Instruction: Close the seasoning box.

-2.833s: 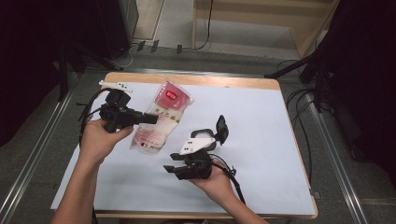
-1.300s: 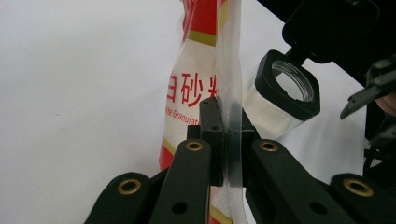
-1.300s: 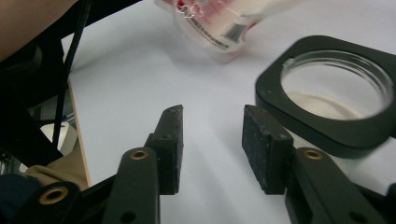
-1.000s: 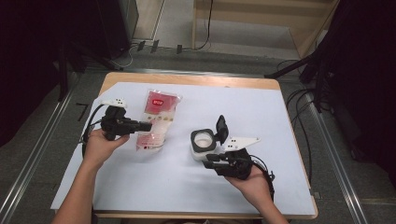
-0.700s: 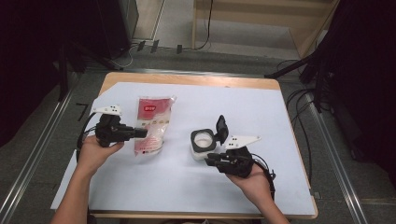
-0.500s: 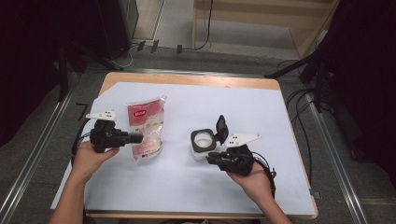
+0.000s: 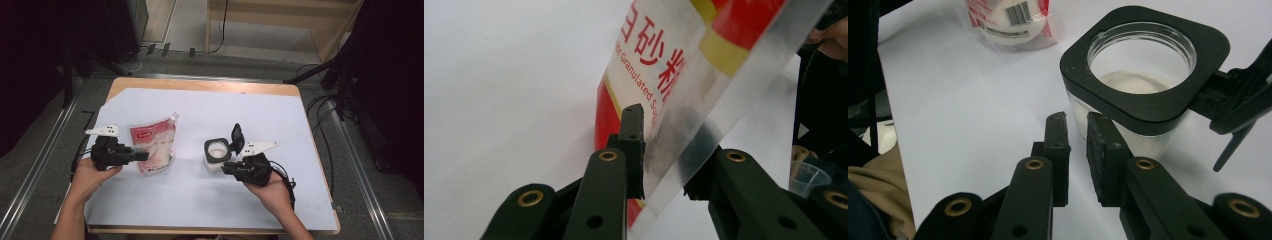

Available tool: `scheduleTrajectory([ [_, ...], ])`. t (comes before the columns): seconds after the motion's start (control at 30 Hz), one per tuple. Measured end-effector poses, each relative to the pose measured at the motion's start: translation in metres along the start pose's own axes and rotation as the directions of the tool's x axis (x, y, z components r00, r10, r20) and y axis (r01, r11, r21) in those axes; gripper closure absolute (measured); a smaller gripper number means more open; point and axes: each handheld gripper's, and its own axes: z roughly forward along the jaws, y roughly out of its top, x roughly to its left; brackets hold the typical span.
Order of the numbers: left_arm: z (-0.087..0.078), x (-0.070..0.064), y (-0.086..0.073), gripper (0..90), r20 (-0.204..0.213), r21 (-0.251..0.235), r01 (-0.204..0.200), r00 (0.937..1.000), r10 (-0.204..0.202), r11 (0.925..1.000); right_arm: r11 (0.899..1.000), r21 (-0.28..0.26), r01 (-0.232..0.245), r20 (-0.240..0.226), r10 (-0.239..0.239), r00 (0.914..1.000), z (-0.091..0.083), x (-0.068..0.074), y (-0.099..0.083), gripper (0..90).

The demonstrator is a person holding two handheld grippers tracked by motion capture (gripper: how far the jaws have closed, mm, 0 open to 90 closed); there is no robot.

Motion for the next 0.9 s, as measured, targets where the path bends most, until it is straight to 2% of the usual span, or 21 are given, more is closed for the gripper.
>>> scheduleTrajectory([
  [0.17,-0.002,0.0,-0.001,70.2,0.006,0.003,0.012,0.9999,-0.012,0.9999,1.0,-0.001,-0.009,-0.009,0.009,0.9999,-0.001,-0.002,0.0,82.4],
  [0.23,-0.003,0.0,-0.002,67.7,0.004,0.0,0.002,1.0,-0.002,1.0,1.0,0.0,-0.026,-0.018,0.026,0.9995,-0.001,-0.004,0.0,84.1],
  [0.3,-0.004,-0.001,-0.002,66.5,-0.003,-0.014,-0.005,1.0,0.005,0.9999,0.999,0.003,-0.038,-0.03,0.038,0.9988,-0.002,-0.006,-0.001,86.3],
  [0.37,-0.005,-0.003,-0.003,62.3,0.008,-0.019,0.004,1.0,-0.004,0.9998,0.999,0.004,-0.038,-0.034,0.038,0.9987,-0.003,-0.007,-0.001,88.1],
  [0.5,-0.007,-0.006,-0.005,57.0,-0.027,-0.028,-0.009,0.9996,0.009,0.9996,0.999,-0.003,-0.034,-0.038,0.034,0.9987,-0.008,-0.012,-0.001,90.0],
  [0.63,-0.006,-0.009,-0.006,49.1,-0.042,-0.032,-0.001,0.9991,0.0,0.9995,0.999,-0.002,-0.045,-0.036,0.045,0.9983,-0.017,-0.018,0.0,90.0],
  [0.73,-0.006,-0.01,-0.006,46.5,-0.055,-0.028,-0.007,0.9985,0.006,0.9996,0.999,-0.004,-0.049,-0.051,0.049,0.9975,-0.024,-0.026,-0.002,90.0],
  [0.9,-0.006,-0.01,-0.009,42.3,-0.08,-0.005,-0.012,0.9967,0.012,0.9999,0.998,0.022,-0.066,-0.033,0.067,0.9973,-0.03,-0.038,-0.006,90.0],
])
